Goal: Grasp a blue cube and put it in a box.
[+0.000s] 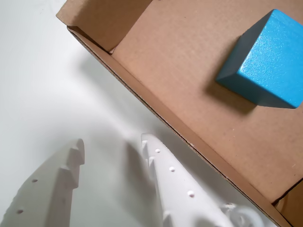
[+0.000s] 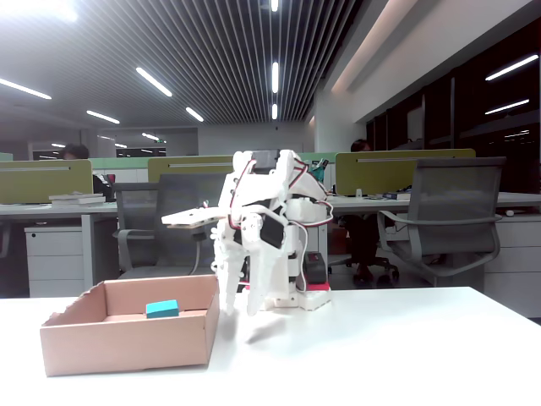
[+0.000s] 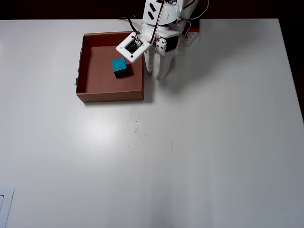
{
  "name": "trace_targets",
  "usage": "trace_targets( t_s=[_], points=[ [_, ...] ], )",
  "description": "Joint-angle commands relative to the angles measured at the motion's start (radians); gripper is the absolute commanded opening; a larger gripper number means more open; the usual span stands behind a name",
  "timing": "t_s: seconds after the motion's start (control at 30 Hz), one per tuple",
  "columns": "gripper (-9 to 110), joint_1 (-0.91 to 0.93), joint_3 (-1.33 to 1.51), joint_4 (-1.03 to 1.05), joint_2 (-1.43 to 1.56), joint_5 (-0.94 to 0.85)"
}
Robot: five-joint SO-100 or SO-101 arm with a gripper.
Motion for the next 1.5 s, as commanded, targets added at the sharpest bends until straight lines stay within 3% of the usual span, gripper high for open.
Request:
trace_targets(
  t_s=[0.0,1.47],
  points=[
    [16,0.003,-0.008,-0.009,0.005,-0.002],
    [24,0.0,-0.008,-0.003,0.005,-0.005]
  ],
)
